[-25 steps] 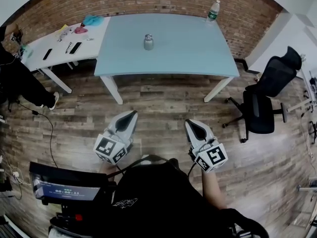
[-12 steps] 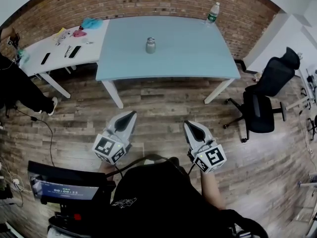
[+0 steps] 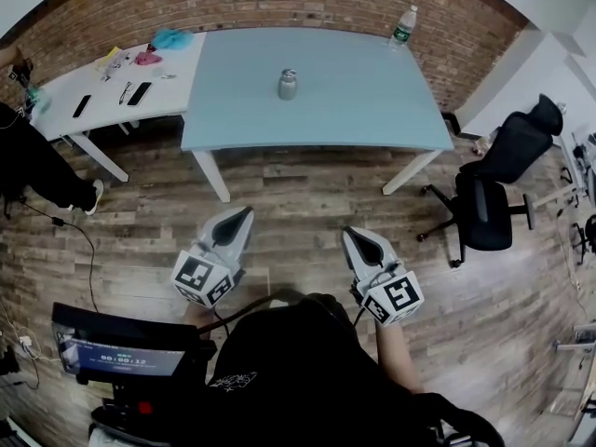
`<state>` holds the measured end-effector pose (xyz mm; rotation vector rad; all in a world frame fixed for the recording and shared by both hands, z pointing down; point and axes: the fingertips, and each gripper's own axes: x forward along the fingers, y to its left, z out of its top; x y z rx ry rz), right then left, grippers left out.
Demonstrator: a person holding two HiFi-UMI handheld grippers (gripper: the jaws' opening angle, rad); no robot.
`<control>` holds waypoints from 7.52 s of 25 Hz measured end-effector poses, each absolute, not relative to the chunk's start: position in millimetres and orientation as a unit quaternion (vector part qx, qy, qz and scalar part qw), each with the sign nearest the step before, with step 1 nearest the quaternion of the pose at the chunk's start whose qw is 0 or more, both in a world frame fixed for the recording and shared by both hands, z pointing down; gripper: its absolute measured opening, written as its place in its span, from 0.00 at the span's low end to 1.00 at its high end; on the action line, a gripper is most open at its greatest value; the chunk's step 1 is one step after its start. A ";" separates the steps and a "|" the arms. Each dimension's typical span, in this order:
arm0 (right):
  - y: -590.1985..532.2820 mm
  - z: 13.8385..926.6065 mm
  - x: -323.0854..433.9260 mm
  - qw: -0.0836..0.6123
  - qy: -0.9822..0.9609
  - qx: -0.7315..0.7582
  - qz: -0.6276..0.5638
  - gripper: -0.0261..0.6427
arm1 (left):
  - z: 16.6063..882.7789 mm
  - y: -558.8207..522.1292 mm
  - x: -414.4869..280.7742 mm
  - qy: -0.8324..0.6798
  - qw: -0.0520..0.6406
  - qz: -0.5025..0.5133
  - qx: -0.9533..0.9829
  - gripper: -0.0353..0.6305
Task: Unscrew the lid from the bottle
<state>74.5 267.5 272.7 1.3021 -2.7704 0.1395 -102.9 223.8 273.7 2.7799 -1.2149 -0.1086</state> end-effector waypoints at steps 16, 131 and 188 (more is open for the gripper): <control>246.3 267.5 72.1 0.026 -0.909 0.414 0.050 0.04 | 271.9 212.9 -109.3 -0.416 0.056 -0.026 0.907 0.05; -0.8 271.7 55.7 0.033 -0.920 0.382 0.081 0.04 | 266.1 -36.0 -116.4 -0.418 0.059 -0.030 0.906 0.05; -92.4 266.6 92.6 0.010 -0.957 0.280 0.071 0.04 | 268.5 -115.4 -53.3 -0.458 0.067 -0.007 0.886 0.05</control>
